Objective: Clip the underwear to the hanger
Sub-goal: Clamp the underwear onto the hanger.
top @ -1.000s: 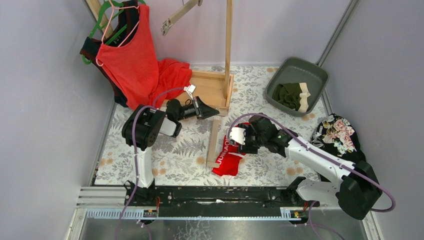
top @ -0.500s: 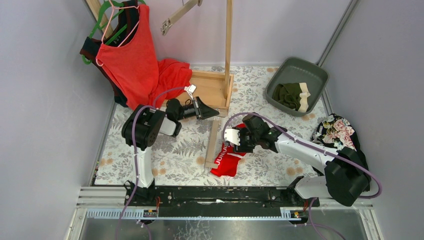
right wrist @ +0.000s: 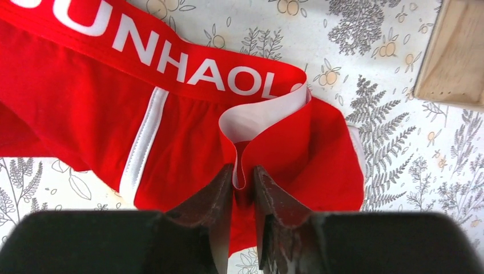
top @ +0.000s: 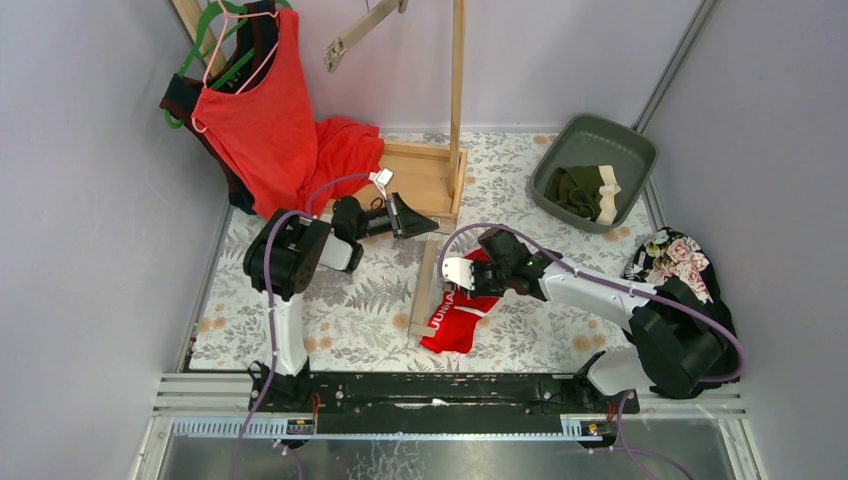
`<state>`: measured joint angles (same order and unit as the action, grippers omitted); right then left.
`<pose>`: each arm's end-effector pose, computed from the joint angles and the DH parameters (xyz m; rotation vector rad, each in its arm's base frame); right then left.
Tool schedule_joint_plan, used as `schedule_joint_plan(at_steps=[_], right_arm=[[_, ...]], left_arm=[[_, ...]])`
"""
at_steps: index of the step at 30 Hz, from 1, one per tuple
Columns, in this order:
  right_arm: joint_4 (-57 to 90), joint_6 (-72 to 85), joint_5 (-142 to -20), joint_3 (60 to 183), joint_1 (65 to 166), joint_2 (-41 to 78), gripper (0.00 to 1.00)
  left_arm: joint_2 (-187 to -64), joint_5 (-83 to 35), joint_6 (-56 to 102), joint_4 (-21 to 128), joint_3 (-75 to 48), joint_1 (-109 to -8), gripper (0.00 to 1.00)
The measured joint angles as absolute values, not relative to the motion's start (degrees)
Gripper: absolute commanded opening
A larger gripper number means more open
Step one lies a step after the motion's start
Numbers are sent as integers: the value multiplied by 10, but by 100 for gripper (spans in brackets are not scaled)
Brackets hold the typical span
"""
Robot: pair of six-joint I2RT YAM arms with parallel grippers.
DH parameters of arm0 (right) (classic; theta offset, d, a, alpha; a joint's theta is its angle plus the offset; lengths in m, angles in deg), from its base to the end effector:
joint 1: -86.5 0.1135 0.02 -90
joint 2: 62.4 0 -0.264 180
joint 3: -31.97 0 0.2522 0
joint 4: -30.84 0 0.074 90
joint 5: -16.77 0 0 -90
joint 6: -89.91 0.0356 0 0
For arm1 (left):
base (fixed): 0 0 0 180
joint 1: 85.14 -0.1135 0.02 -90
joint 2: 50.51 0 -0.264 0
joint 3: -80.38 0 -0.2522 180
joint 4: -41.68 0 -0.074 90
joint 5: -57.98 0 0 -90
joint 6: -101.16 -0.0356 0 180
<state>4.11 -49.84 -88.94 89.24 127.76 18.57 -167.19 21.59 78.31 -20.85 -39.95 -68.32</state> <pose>0.2030 0.1909 0.1894 -1.8116 1.6114 0.2687 0.3464 -0.1347 0.1470 0.1256 1.8290 -1.7818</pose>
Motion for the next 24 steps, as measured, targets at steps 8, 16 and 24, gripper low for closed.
schedule_joint_plan(at_steps=[8,16,24], right_arm=[[47,-478,-895,932,1261,181,4],[33,-453,-940,1063,1229,234,0],[15,-451,-885,1108,1224,297,0]], left_arm=[[-1673,219,782,-210,-399,-683,0],[-1676,246,796,-256,-401,-683,0],[-1677,264,802,-290,-403,-684,0]])
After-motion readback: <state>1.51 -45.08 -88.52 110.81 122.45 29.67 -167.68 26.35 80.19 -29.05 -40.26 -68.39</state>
